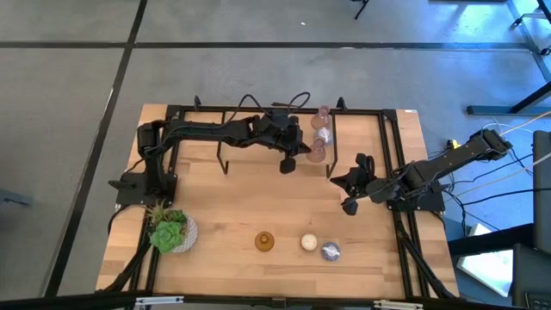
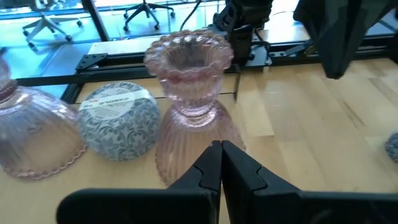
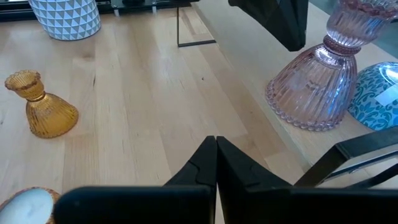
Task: Pick & Place candle stick holders
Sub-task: Adjust the pink glass candle holder on the shelf
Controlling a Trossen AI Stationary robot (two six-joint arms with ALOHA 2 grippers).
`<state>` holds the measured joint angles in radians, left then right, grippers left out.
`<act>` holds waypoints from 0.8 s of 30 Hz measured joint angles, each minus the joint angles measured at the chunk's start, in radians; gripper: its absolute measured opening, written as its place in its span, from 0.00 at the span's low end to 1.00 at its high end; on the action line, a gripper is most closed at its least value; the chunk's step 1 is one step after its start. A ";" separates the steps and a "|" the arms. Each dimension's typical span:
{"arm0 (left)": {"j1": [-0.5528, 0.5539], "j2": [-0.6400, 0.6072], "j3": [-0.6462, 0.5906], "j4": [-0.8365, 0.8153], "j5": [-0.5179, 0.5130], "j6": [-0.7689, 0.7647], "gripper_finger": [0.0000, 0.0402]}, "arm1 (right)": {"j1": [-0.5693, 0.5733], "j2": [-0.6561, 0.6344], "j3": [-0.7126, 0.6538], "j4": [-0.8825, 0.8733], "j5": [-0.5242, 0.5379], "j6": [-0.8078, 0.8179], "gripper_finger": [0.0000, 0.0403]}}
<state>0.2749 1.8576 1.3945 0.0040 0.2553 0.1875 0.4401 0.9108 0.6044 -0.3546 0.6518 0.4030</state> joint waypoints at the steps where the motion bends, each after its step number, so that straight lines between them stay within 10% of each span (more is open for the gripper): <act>1: 0.000 0.005 0.000 0.006 0.008 0.000 0.00 | 0.000 0.000 0.000 0.000 0.000 0.000 0.01; 24: 0.008 0.071 -0.001 0.053 0.031 -0.020 0.00 | 0.000 0.000 0.000 0.000 0.001 -0.003 0.01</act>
<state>0.2830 1.9289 1.3932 0.0574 0.2867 0.1675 0.4402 0.9106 0.6044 -0.3550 0.6529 0.4000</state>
